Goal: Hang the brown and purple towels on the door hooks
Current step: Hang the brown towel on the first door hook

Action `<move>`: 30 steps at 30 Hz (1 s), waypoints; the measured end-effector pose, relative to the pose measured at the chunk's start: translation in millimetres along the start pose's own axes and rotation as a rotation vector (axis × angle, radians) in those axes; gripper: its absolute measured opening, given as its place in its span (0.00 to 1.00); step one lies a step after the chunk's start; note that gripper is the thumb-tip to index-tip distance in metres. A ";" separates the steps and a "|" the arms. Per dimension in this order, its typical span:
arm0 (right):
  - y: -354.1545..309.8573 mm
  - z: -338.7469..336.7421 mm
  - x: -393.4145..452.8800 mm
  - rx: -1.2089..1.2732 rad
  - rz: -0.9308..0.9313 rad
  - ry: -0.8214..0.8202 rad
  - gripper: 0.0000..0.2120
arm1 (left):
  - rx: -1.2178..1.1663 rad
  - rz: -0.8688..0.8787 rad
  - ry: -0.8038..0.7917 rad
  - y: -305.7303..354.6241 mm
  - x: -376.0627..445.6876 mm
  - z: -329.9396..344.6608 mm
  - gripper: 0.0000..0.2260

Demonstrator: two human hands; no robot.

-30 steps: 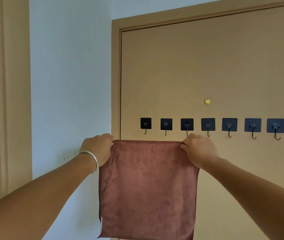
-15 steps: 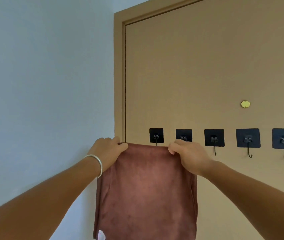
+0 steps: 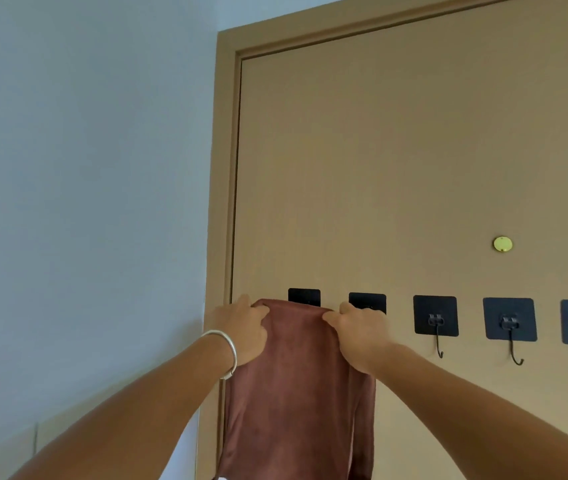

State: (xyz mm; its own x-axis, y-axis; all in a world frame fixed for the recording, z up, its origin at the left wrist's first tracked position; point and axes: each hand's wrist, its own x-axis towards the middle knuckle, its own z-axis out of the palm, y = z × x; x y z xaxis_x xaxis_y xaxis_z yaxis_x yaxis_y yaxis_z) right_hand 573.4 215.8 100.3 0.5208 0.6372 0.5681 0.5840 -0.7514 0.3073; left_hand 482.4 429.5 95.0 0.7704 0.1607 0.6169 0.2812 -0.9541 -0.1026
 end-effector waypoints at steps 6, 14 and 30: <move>-11.3 22.3 0.4 -0.157 -0.003 -0.100 0.18 | -0.088 0.036 -0.086 -1.8 0.3 41.0 0.21; -45.6 53.7 -10.5 -0.133 -0.004 -0.151 0.13 | -0.352 0.063 -0.175 21.9 -14.1 76.8 0.18; -59.3 72.7 -44.1 -0.001 0.055 -0.162 0.20 | -0.052 0.071 -0.412 32.9 -37.0 88.2 0.10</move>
State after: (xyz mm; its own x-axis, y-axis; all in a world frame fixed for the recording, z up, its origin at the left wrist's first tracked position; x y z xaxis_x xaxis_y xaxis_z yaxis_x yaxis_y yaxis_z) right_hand 561.1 244.7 1.5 0.6455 0.6145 0.4536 0.5512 -0.7859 0.2802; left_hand 513.6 414.4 0.0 0.9543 0.1714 0.2447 0.1978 -0.9763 -0.0878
